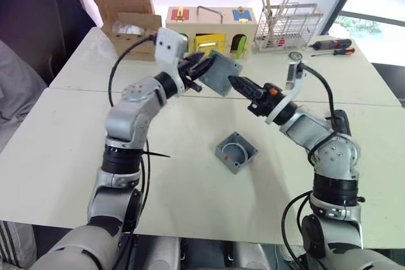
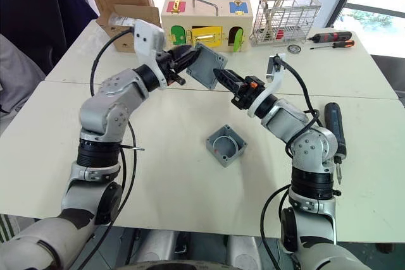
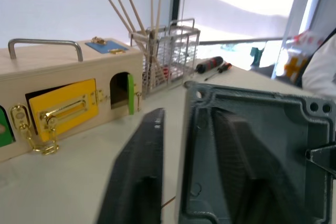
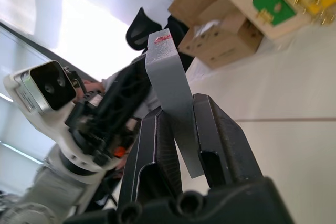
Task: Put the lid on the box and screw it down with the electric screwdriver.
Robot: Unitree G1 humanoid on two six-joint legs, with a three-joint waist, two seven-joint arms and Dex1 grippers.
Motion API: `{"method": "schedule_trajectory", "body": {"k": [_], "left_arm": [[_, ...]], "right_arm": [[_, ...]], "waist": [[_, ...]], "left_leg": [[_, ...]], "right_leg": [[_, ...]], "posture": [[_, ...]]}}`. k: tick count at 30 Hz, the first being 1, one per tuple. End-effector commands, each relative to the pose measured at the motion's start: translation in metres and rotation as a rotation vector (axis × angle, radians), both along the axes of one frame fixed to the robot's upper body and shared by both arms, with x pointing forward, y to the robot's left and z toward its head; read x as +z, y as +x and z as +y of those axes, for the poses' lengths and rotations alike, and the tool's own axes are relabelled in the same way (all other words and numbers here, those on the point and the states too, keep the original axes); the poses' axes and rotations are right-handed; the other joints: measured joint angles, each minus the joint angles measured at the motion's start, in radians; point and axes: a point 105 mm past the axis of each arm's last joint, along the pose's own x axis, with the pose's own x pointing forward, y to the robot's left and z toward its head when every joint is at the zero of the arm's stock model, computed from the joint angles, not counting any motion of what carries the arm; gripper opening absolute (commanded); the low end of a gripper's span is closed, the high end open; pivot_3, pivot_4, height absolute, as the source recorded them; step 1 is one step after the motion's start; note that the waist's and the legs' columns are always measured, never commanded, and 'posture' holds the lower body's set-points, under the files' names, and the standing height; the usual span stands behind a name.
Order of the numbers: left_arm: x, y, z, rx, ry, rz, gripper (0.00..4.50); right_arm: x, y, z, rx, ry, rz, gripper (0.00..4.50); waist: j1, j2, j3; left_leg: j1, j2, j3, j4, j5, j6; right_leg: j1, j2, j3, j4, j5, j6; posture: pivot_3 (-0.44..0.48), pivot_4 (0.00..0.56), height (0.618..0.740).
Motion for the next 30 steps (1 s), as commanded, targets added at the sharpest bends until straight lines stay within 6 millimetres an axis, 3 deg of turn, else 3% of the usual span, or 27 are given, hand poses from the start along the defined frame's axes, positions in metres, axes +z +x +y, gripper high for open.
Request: {"method": "schedule_trajectory", "body": {"k": [1,2,5,9,11,13,16,22,30], "left_arm": [[0.034,-0.011,0.026,-0.070,-0.146,-0.013,3.62],[0.036,-0.014,0.032,-0.090,-0.171,0.005,4.01],[0.039,-0.021,0.053,-0.123,-0.219,0.006,4.01],[0.017,-0.021,0.051,-0.161,-0.119,0.082,4.01],[0.005,-0.024,0.046,-0.212,-0.081,0.122,4.01],[-0.011,-0.029,0.031,-0.300,-0.061,0.169,4.01],[-0.020,-0.032,0.016,-0.364,-0.046,0.179,3.15],[-0.030,-0.039,-0.010,-0.476,0.003,0.192,0.06],[-0.048,-0.039,-0.030,-0.547,0.114,0.207,0.06]], "right_arm": [[0.027,-0.021,-0.001,-0.077,-0.178,-0.281,0.08],[0.027,-0.024,-0.002,-0.098,-0.234,-0.326,0.08],[0.026,-0.037,-0.009,-0.197,-0.461,-0.482,0.08],[0.025,-0.049,-0.019,-0.340,-0.667,-0.647,0.08],[0.016,-0.057,-0.020,-0.356,-0.791,-0.721,0.08],[-0.017,-0.073,-0.025,-0.335,-1.065,-0.855,0.08],[-0.051,-0.090,-0.028,-0.287,-1.260,-0.979,0.08],[-0.079,-0.102,-0.028,-0.293,-1.361,-1.099,0.08],[-0.104,-0.100,-0.020,-0.270,-1.442,-1.170,0.08]], "waist": [[-0.001,0.000,0.000],[-0.002,0.000,0.000],[-0.001,0.000,0.000],[0.003,0.000,0.000],[0.005,0.000,0.000],[0.011,0.000,0.000],[0.005,-0.001,0.000],[-0.004,-0.001,0.000],[0.004,-0.001,0.000]], "left_leg": [[0.000,0.000,0.000,0.000,0.000,0.000],[0.000,0.000,0.000,0.000,0.000,0.000],[0.000,0.000,0.000,0.000,0.000,0.000],[0.000,0.000,0.000,0.000,0.001,-0.001],[0.000,0.000,0.000,0.000,0.001,-0.002],[0.000,0.000,-0.001,0.000,0.001,-0.002],[0.000,-0.001,-0.001,0.000,0.002,-0.004],[0.003,0.001,0.000,0.000,0.004,-0.008],[0.003,0.001,-0.001,-0.001,0.005,-0.009]], "right_leg": [[0.000,0.000,0.000,0.000,0.000,0.000],[0.000,0.000,0.000,0.000,0.000,0.000],[0.000,0.000,0.000,0.000,0.000,0.000],[0.000,0.000,0.000,-0.002,0.000,0.000],[0.000,0.001,0.000,-0.003,0.000,0.000],[0.001,0.001,0.000,-0.004,0.000,0.000],[0.004,0.001,0.000,-0.008,-0.001,0.000],[0.004,0.003,0.003,-0.007,0.000,0.000],[0.005,0.005,0.002,-0.007,-0.001,0.000]], "posture": [[0.000,0.150,0.731],[0.000,0.150,0.731],[0.000,0.150,0.731],[0.000,0.150,0.731],[0.000,0.150,0.731],[0.000,0.150,0.731],[0.000,0.150,0.731],[0.000,0.150,0.731],[0.000,0.150,0.731]]}}
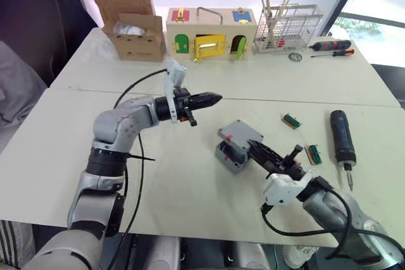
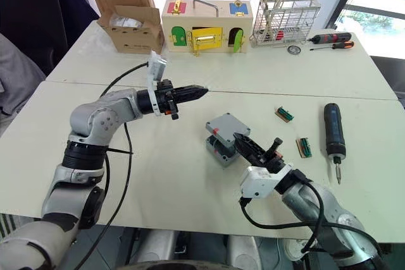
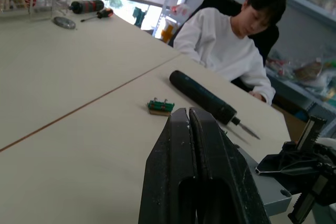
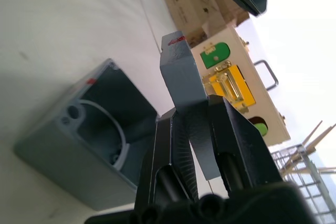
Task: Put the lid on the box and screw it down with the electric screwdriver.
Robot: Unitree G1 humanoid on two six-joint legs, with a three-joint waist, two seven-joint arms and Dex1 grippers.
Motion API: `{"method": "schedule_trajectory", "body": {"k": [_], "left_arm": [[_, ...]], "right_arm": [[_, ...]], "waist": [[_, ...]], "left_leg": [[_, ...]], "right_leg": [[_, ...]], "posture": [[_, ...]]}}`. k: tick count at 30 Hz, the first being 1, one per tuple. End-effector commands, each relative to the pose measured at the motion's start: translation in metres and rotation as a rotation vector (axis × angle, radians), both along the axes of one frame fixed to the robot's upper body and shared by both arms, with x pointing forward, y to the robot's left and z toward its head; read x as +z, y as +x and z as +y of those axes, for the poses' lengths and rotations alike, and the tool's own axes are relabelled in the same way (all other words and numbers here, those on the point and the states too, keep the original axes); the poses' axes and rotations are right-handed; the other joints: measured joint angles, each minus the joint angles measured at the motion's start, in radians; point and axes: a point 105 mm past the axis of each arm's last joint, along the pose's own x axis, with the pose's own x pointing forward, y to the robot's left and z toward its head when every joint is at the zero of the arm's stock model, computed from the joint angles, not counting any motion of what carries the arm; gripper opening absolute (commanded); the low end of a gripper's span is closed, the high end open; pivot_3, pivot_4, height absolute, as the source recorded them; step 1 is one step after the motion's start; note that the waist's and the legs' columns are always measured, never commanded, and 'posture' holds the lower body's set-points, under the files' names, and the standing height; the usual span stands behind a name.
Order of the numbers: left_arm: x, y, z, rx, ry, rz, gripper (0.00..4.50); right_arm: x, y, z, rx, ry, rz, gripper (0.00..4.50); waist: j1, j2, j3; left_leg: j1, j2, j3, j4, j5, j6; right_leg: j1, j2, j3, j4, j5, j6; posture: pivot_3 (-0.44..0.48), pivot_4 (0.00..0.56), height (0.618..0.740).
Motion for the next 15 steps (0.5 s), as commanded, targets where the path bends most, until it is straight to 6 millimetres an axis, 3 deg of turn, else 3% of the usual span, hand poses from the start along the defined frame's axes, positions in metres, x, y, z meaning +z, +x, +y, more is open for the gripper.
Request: {"method": "schedule_trajectory", "body": {"k": [1,7,15], "left_arm": [[0.009,-0.002,-0.009,-0.045,0.022,-0.065,0.06],[-0.014,-0.011,-0.024,-0.125,0.136,-0.093,0.06],[-0.021,-0.011,-0.031,-0.138,0.147,-0.100,0.06]], "right_arm": [[0.000,-0.001,0.007,0.028,-0.017,-0.046,0.08],[-0.010,0.003,0.008,0.009,-0.048,-0.045,0.08],[-0.015,-0.001,0.003,-0.016,-0.054,-0.044,0.08]], "waist": [[0.000,0.000,0.000],[0.000,0.000,0.000],[0.000,0.000,0.000]], "left_leg": [[0.000,0.000,0.000,0.000,0.000,0.000],[0.000,0.000,0.000,0.000,0.000,0.000],[0.000,0.000,0.000,0.000,-0.001,0.002]], "right_leg": [[0.000,0.000,0.000,0.000,0.000,0.000],[0.001,0.000,0.000,0.000,0.000,0.000],[0.001,0.000,0.000,0.000,0.000,0.000]], "posture": [[0.000,0.150,0.731],[0.000,0.150,0.731],[0.000,0.150,0.731]]}}
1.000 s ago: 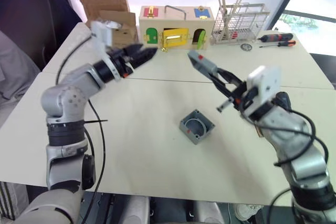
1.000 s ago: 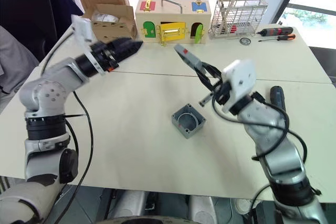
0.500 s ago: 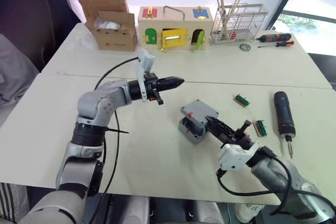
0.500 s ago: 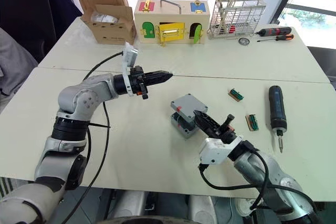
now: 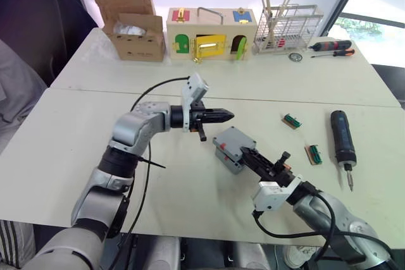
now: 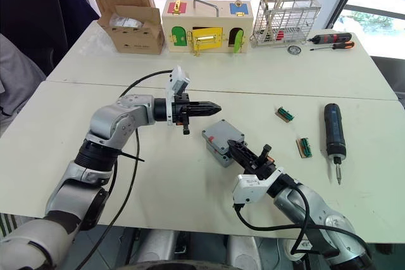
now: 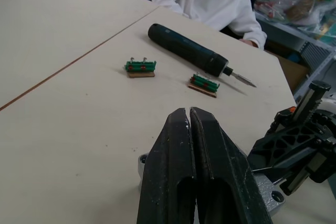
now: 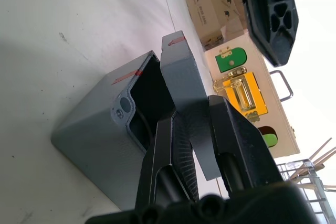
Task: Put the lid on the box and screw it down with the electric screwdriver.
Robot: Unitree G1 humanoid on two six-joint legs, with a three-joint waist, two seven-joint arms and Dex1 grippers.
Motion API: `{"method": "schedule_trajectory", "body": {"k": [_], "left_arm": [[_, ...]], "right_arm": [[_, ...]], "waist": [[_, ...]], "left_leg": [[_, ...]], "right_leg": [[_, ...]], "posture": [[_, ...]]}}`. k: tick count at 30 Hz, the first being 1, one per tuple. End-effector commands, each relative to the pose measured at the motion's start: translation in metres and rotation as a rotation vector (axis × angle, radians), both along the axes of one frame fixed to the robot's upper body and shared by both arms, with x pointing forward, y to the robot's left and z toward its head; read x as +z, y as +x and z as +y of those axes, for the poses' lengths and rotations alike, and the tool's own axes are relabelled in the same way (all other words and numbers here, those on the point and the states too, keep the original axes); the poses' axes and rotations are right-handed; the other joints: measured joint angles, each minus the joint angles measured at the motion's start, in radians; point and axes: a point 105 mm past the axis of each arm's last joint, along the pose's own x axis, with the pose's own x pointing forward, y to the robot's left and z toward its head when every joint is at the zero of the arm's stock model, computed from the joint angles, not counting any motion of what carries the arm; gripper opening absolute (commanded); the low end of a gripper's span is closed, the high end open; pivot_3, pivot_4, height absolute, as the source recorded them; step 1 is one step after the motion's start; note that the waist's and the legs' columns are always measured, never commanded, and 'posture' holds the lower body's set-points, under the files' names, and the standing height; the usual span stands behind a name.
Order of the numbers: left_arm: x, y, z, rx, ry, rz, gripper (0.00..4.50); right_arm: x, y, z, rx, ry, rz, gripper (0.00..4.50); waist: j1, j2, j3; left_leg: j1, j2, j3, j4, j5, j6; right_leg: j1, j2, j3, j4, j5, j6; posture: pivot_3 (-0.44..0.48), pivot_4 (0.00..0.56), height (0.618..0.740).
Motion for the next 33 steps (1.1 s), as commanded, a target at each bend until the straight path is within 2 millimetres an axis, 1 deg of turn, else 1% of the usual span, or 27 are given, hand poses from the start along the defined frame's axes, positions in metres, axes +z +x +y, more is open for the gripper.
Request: {"method": "schedule_trajectory", "body": {"k": [1,5,8,13,19,24,28,33], "left_arm": [[0.004,-0.002,-0.003,-0.016,-0.009,-0.031,0.06],[-0.004,-0.003,-0.005,-0.027,0.025,-0.036,0.06],[-0.006,-0.003,-0.008,-0.030,0.027,-0.037,0.06],[-0.016,-0.007,-0.011,-0.056,0.069,-0.049,0.06],[-0.027,-0.010,-0.016,-0.076,0.111,-0.067,0.06],[-0.035,-0.010,-0.015,-0.083,0.148,-0.073,0.06],[-0.050,-0.013,-0.013,-0.105,0.222,-0.099,0.06],[-0.060,-0.016,-0.013,-0.117,0.257,-0.123,0.06]], "right_arm": [[0.003,-0.004,-0.003,-0.012,0.005,-0.021,0.08],[0.000,-0.008,-0.006,-0.026,0.000,-0.019,0.08],[-0.001,-0.009,-0.006,-0.033,-0.001,-0.022,0.08],[-0.010,-0.012,-0.007,-0.029,-0.025,0.008,0.08],[-0.017,-0.011,-0.006,-0.024,-0.056,0.028,0.08],[-0.021,-0.009,-0.005,-0.024,-0.071,0.030,0.08],[-0.027,-0.012,-0.003,-0.016,-0.083,0.041,0.08],[-0.031,-0.015,-0.005,-0.029,-0.079,0.055,0.08]], "waist": [[0.000,0.000,0.000],[0.000,0.000,0.000],[0.000,0.000,0.000],[0.001,0.000,0.000],[0.000,0.000,0.000],[0.001,0.000,0.000],[0.000,0.000,0.000],[0.001,0.000,-0.002]], "left_leg": [[0.000,0.000,0.000,0.000,0.000,0.000],[0.001,0.000,0.000,0.000,0.000,0.000],[0.002,0.000,0.000,0.000,-0.002,0.003],[0.004,0.000,0.000,0.000,-0.002,0.004],[0.013,0.000,0.000,-0.001,-0.004,0.007],[0.014,0.000,0.000,-0.001,-0.004,0.007],[0.014,0.000,0.000,0.000,-0.004,0.007],[0.015,0.000,0.000,-0.001,-0.005,0.007]], "right_leg": [[0.000,0.000,0.000,0.000,0.000,0.000],[0.001,0.000,0.000,0.000,0.000,0.000],[0.002,0.000,0.000,0.000,0.000,0.000],[0.004,0.000,0.000,-0.001,0.000,0.000],[0.014,0.000,0.000,-0.002,-0.002,-0.002],[0.014,0.000,0.000,-0.002,-0.002,-0.003],[0.015,0.000,0.000,-0.002,-0.002,-0.003],[0.017,0.000,0.000,-0.003,-0.002,-0.003]], "posture": [[0.000,0.150,0.731],[0.000,0.150,0.731],[0.000,0.150,0.731],[0.000,0.150,0.731],[0.000,0.150,0.731],[0.000,0.150,0.731],[0.000,0.150,0.731],[0.000,0.150,0.731]]}}
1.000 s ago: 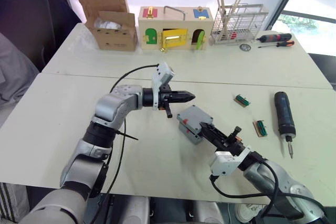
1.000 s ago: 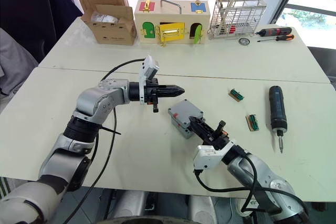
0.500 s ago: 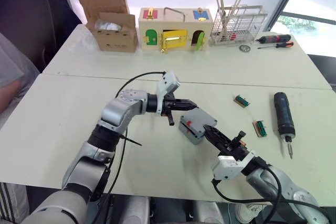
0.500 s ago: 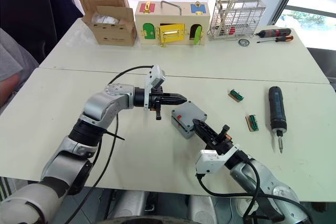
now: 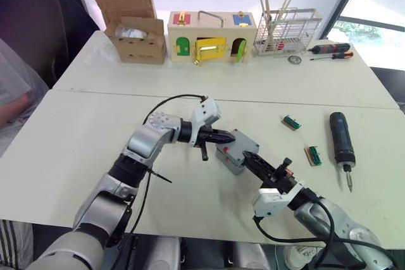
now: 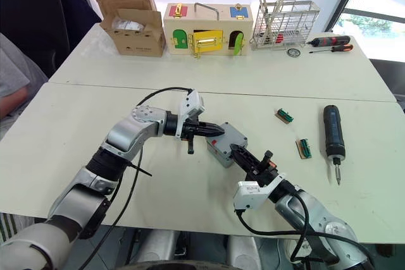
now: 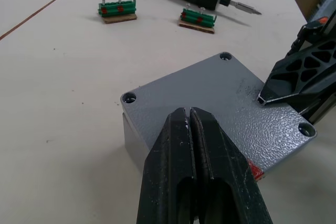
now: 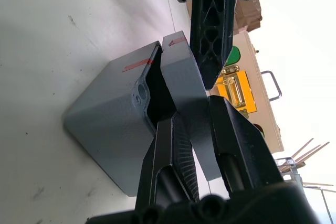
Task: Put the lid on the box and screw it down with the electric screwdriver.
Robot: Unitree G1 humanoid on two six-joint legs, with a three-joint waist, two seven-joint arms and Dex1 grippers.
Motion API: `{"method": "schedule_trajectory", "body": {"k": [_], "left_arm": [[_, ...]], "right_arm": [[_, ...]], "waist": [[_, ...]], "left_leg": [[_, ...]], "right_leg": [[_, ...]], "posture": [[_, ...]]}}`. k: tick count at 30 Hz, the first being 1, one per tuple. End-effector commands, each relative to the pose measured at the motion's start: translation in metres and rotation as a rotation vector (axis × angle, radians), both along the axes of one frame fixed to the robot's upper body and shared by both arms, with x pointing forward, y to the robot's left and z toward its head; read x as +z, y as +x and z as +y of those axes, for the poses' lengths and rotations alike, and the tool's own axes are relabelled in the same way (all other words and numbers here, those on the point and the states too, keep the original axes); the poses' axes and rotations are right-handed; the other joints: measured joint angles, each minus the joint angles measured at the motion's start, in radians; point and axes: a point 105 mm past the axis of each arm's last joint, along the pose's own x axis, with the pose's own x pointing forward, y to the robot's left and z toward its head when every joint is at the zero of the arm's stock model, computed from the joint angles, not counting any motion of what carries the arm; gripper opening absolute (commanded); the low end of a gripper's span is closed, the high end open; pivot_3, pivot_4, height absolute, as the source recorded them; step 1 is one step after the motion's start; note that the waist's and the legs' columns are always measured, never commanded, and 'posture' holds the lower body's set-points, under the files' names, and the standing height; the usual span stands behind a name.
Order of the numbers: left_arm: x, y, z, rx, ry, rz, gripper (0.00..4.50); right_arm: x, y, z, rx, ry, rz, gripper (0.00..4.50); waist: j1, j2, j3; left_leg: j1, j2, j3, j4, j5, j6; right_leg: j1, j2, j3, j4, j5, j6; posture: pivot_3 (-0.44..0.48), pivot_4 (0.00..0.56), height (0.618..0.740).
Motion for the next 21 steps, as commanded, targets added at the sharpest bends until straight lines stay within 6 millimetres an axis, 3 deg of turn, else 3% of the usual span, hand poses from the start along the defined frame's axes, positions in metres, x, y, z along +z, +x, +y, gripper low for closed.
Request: {"method": "schedule_trajectory", "body": {"k": [1,10,11,15,21], "left_arm": [[-0.013,-0.006,-0.002,-0.019,0.040,-0.003,0.06],[-0.033,-0.012,-0.003,-0.046,0.136,-0.031,0.06],[-0.035,-0.013,-0.003,-0.047,0.148,-0.038,0.00],[-0.049,-0.014,0.000,-0.041,0.210,-0.039,0.00],[-0.064,-0.010,0.005,0.005,0.287,-0.040,0.00]], "right_arm": [[-0.020,-0.009,-0.001,-0.006,-0.007,0.084,0.08],[-0.026,-0.014,-0.006,-0.028,0.000,0.105,0.08],[-0.026,-0.014,-0.007,-0.031,0.002,0.105,1.16],[-0.025,-0.013,-0.011,-0.050,0.005,0.097,2.95],[-0.018,-0.014,-0.017,-0.072,0.009,0.070,2.95]], "waist": [[0.000,0.000,-0.001],[0.003,-0.003,-0.009],[0.003,-0.003,-0.010],[-0.001,-0.009,-0.020],[0.000,-0.011,-0.029]], "left_leg": [[0.000,0.000,0.000,0.000,0.000,0.000],[0.001,0.000,-0.001,0.000,-0.001,0.001],[0.003,0.000,-0.001,0.000,-0.001,0.002],[0.008,0.000,-0.001,0.000,-0.003,0.004],[0.017,0.000,-0.001,-0.001,-0.006,0.007]], "right_leg": [[0.000,0.000,0.000,0.000,0.000,0.000],[0.003,-0.001,0.000,-0.002,0.000,0.000],[0.005,-0.001,0.000,-0.002,-0.001,0.000],[0.010,-0.001,-0.001,-0.003,-0.002,-0.001],[0.019,-0.003,-0.001,-0.003,-0.007,-0.005]], "posture": [[0.000,0.150,0.731],[0.000,0.150,0.731],[0.000,0.150,0.731],[0.000,0.150,0.731],[0.000,0.150,0.731]]}}
